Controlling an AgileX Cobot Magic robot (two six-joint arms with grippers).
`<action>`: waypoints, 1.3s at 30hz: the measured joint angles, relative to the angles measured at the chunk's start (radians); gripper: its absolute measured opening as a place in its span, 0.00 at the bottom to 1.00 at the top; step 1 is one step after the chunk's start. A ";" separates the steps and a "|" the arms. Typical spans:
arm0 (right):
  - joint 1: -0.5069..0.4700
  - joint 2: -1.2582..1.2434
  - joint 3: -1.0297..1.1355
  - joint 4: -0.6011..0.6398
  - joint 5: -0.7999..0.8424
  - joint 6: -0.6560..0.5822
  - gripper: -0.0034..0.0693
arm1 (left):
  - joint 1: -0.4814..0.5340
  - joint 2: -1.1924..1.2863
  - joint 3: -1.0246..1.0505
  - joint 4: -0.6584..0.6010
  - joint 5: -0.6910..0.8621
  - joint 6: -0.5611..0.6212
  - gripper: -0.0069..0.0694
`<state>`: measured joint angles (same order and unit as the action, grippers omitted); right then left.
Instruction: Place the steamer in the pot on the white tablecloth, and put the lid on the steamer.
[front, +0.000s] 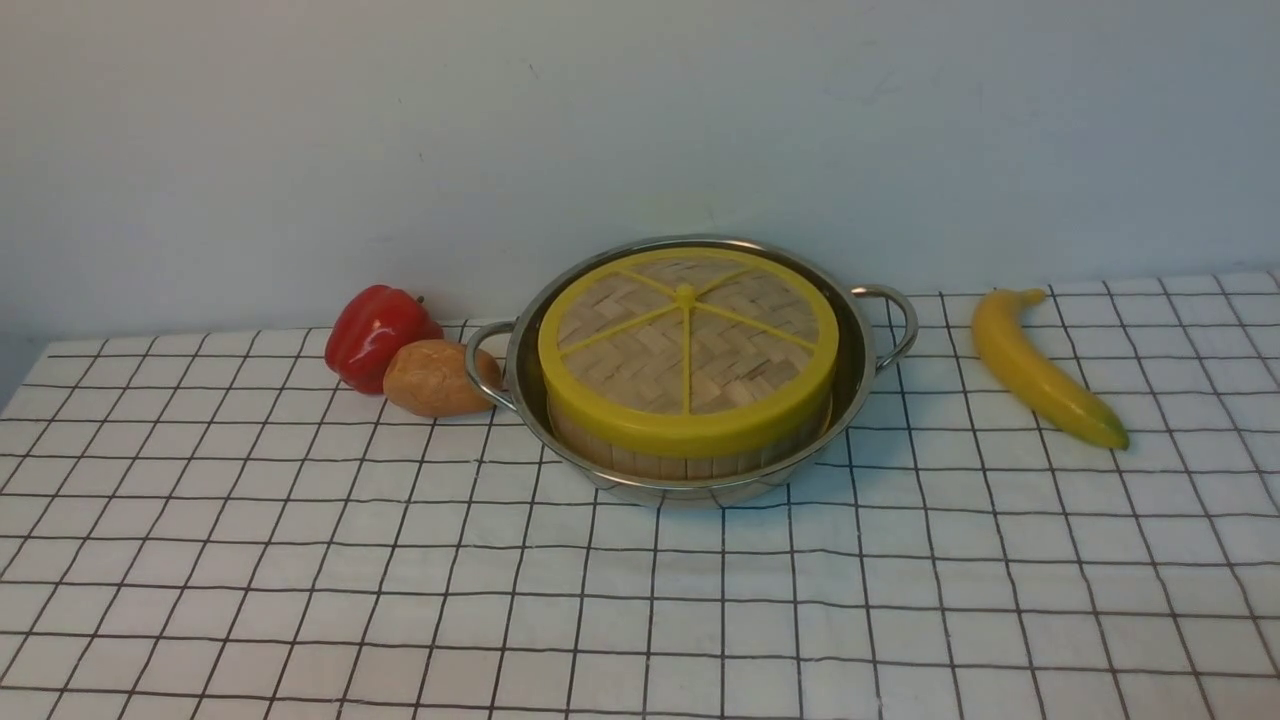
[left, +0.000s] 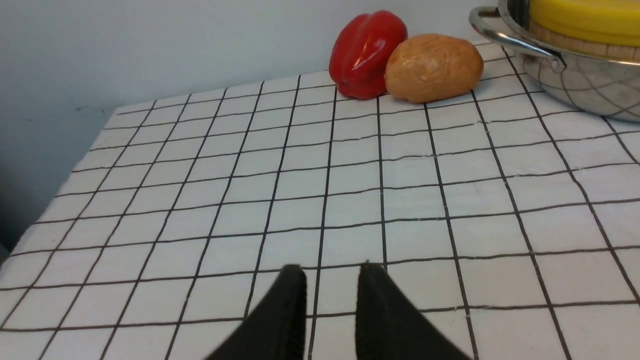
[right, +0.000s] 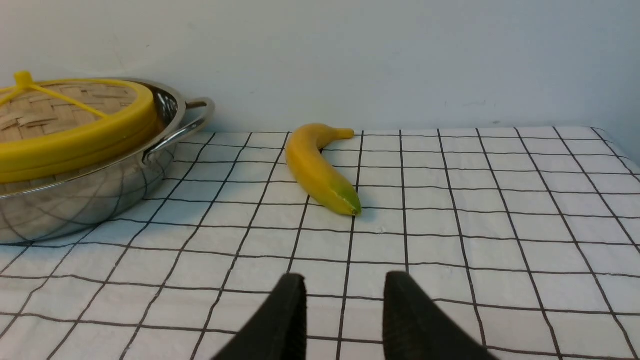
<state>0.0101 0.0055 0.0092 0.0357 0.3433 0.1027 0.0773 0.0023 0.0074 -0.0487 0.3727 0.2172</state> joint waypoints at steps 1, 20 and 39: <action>0.000 0.000 0.000 0.000 0.000 0.000 0.38 | 0.000 0.000 0.000 0.000 -0.001 -0.001 0.29; 0.000 0.000 0.000 0.000 0.000 0.000 0.38 | 0.000 -0.001 0.000 0.004 -0.002 -0.007 0.31; 0.000 0.000 0.000 0.000 0.000 0.000 0.38 | 0.000 -0.001 0.000 0.004 -0.003 -0.007 0.36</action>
<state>0.0101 0.0055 0.0092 0.0357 0.3433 0.1027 0.0773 0.0013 0.0074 -0.0446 0.3694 0.2098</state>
